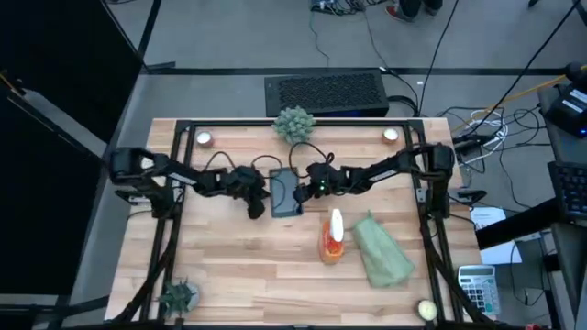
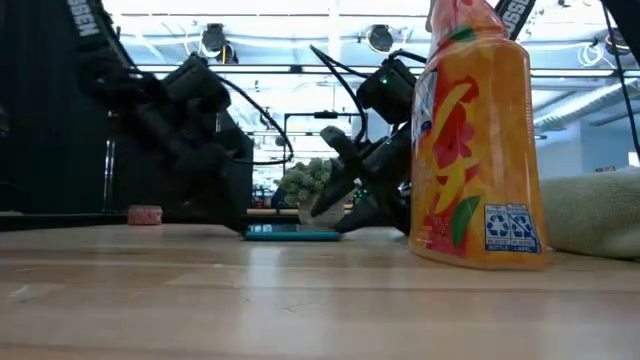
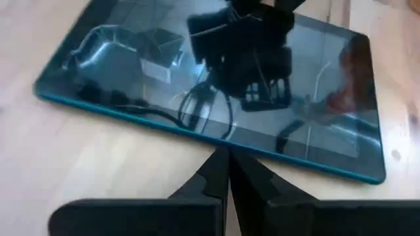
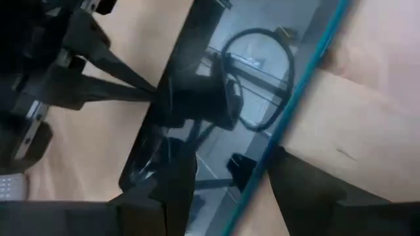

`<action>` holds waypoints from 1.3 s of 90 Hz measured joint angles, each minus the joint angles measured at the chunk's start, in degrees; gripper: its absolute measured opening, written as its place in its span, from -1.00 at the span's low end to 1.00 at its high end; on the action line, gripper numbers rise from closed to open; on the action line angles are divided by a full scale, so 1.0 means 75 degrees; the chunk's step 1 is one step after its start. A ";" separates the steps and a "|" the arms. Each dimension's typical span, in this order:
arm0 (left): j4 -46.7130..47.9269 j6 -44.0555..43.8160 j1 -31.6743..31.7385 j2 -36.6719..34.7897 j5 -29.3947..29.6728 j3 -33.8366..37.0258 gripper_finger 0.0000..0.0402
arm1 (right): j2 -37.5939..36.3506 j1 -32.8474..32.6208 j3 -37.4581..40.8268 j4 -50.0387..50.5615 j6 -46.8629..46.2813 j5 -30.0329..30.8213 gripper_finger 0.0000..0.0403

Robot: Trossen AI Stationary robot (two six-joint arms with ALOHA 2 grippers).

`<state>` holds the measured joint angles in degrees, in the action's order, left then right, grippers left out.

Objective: Apply microfiber cloth
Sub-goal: Spray the front of the blue tablet using the orange spray bottle

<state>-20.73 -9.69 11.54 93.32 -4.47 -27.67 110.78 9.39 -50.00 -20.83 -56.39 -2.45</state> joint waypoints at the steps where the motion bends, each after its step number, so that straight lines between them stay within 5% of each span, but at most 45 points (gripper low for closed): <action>1: 0.0006 0.0000 -0.0005 0.0036 0.0000 -0.0034 -1.00 | 0.0000 -0.0002 0.0000 0.0011 -0.0008 0.0007 -0.14; 41: -0.0104 -0.0041 -0.0205 0.0559 0.0021 -0.0669 -1.00 | 0.0058 -0.0194 0.0022 -0.0689 0.0569 -0.0389 -0.25; 64: 0.0220 -0.0065 -0.0248 0.0095 -0.0009 -0.0655 -1.00 | -0.0006 -0.0250 0.0009 -0.0915 0.0981 -0.0327 -0.87; 76: 0.0703 -0.0066 -0.0304 -0.0657 0.0003 -0.0671 -1.00 | -0.0196 -0.0281 -0.0012 -0.0935 0.1602 -0.0040 -0.92; 117: 0.1852 -0.0077 -0.0596 -0.3927 0.0034 -0.0678 -1.00 | -0.4774 -0.0580 0.0038 0.3823 0.4118 0.2919 -0.97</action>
<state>-6.84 -10.27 7.07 63.87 -4.22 -32.75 74.98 5.04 -49.71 7.84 -25.50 19.44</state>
